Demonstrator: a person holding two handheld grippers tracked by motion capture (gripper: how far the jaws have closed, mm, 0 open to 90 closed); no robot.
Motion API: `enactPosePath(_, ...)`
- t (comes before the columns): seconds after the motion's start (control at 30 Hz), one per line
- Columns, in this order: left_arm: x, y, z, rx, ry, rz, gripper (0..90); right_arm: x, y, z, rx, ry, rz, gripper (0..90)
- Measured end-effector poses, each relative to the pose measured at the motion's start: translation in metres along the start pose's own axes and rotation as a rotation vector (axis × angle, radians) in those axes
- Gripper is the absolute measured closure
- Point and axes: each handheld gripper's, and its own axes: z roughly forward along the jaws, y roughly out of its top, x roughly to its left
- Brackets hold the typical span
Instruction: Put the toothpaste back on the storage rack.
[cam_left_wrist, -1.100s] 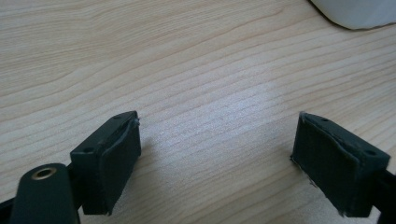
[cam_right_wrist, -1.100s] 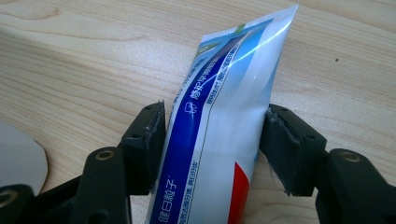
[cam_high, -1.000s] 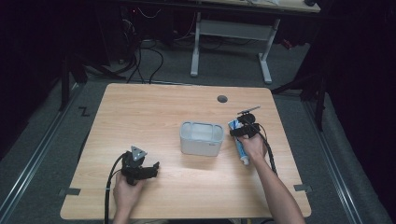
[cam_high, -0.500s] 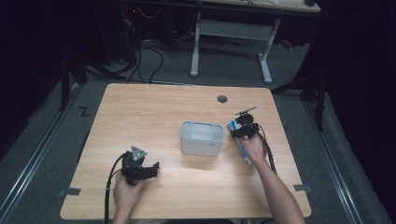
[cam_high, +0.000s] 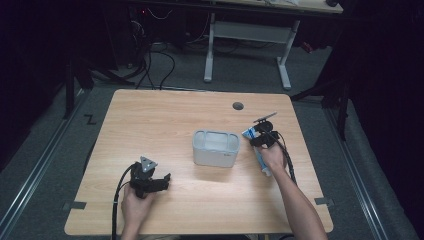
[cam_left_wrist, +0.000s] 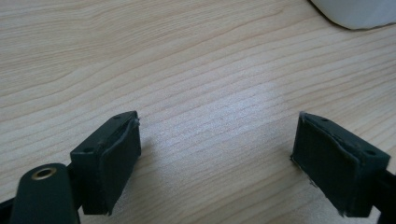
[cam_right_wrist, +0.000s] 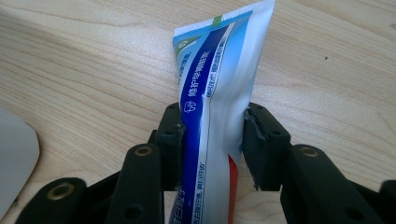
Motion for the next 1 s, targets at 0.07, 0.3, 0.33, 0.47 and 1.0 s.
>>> enactPosePath(0.07,0.0,0.0,0.0,0.0,0.0,0.0,15.6,-0.001,0.0,0.0,0.0,-0.001,0.001,64.8)
enactPosePath(0.3,0.0,0.0,0.0,0.0,0.0,0.0,15.6,-0.004,0.0,-0.001,0.007,0.018,0.009,71.2)
enactPosePath(0.33,0.0,0.0,0.0,0.0,0.0,0.0,15.6,-0.004,0.0,-0.002,0.006,0.02,0.01,71.9)
enactPosePath(0.47,0.0,0.0,0.0,0.001,-0.001,0.001,15.7,-0.002,0.0,-0.005,0.008,0.038,-0.014,72.8)
enactPosePath(1.0,0.0,0.001,0.001,-0.003,0.003,-0.001,16.9,-0.011,-0.001,-0.045,-0.082,0.148,0.014,73.3)
